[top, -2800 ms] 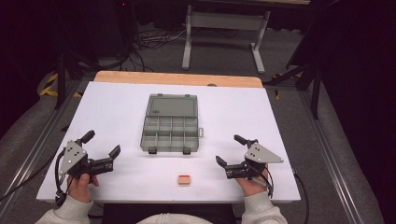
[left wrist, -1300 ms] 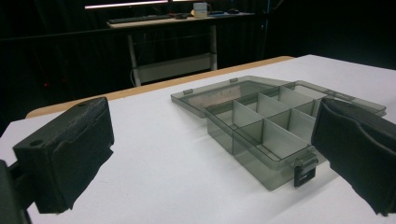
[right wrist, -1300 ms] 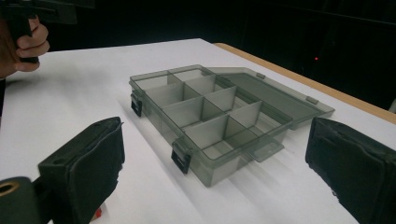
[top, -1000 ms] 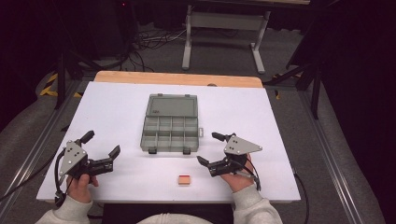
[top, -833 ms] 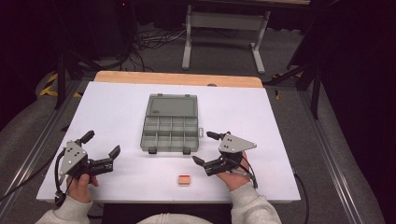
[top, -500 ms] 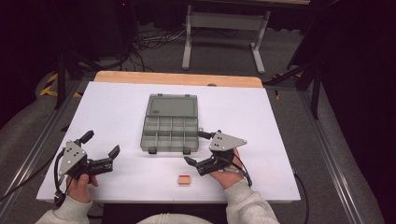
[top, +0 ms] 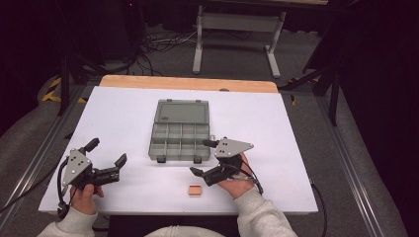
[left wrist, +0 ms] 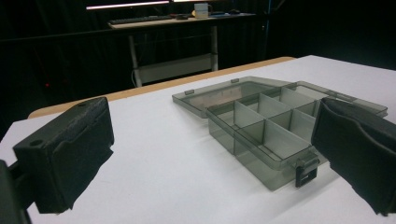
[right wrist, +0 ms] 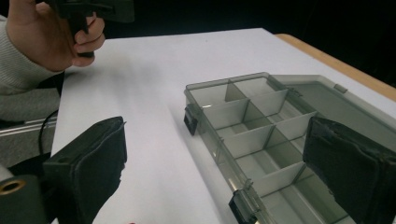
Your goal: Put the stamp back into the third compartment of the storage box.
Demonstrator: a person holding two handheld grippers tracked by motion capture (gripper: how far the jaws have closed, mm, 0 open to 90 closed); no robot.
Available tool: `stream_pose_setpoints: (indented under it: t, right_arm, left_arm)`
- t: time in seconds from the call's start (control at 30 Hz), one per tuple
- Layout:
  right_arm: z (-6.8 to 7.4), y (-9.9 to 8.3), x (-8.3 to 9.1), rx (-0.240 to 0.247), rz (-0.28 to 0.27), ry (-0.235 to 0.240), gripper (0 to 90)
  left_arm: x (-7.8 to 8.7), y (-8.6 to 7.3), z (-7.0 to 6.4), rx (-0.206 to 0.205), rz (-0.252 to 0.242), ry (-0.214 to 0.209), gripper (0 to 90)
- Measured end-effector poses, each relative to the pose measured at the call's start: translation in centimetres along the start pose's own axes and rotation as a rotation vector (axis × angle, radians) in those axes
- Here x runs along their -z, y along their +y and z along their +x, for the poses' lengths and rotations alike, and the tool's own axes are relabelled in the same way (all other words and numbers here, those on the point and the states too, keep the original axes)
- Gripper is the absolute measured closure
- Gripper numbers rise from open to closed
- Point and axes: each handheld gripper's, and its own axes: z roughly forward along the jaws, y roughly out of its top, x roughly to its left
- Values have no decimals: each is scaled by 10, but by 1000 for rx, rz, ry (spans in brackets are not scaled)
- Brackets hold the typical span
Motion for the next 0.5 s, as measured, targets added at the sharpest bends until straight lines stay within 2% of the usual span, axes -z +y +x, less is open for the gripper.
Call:
stream_pose_setpoints:
  t: [0.1, 0.2, 0.23, 0.27, 0.5]
  right_arm:
    - [0, 2, -1, 0, 17, 15, 86]
    - [2, 5, -1, 16, 38, 70, 136]
    - [2, 5, -1, 16, 38, 70, 136]
    - [2, 6, -2, 13, 65, 104, 158]
    - [3, 10, -6, 25, 159, 173, 191]
  left_arm:
    - [0, 0, 0, 0, 1, 1, 2]
    - [0, 0, 0, 1, 1, 1, 1]
    - [0, 0, 0, 1, 1, 1, 2]
    - [0, 0, 0, 1, 1, 1, 2]
    - [0, 0, 0, 1, 0, 0, 1]
